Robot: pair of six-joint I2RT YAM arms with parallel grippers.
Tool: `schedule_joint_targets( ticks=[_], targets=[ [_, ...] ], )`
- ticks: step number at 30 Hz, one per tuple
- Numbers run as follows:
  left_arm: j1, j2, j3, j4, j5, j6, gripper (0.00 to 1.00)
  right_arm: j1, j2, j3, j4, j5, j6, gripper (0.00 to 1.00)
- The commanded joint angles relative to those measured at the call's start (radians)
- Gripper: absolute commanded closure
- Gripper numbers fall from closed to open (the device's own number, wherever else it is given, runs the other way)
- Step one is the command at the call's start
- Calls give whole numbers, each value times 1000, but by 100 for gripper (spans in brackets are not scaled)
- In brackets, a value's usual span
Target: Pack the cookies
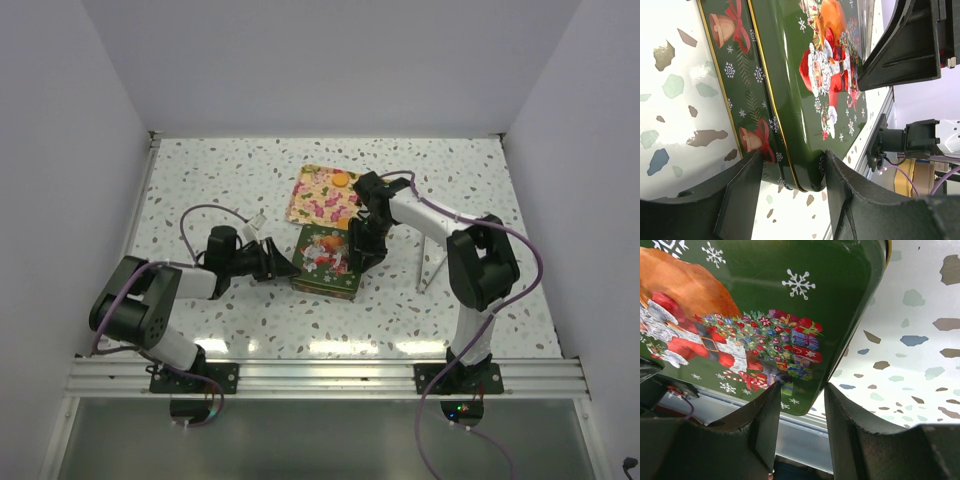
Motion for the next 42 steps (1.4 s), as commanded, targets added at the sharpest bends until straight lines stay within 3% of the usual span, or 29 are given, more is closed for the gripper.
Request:
schedule_joint_targets(
  ticks=[1, 4, 5, 14, 19, 27, 31, 35, 42],
  targets=[
    [-27, 52, -72, -261, -150, 88, 100, 17, 26, 2, 61, -1, 10, 57],
    [-26, -25, -55, -343, -187, 100, 64, 19, 26, 22, 58, -4, 11, 56],
    [-23, -48, -40, -392, -208, 103, 47, 19, 23, 26, 55, -4, 13, 55],
    [-7, -218, 96, -633, -267, 122, 0, 19, -12, 59, 43, -2, 20, 45],
    [-4, -287, 172, -738, -302, 125, 0, 19, -46, 82, 21, 11, 14, 33],
    [2, -387, 325, -879, -370, 122, 0, 19, -129, 152, -66, 82, -3, 5],
    [2, -428, 414, -966, -438, 120, 0, 19, -212, 201, -91, 85, -16, 1],
    [2, -486, 482, -997, -553, 120, 0, 19, -354, 183, -8, 15, -50, 1],
    [2, -618, 470, -951, -825, 70, 0, 19, -756, 25, 159, -75, -38, 1]
  ],
)
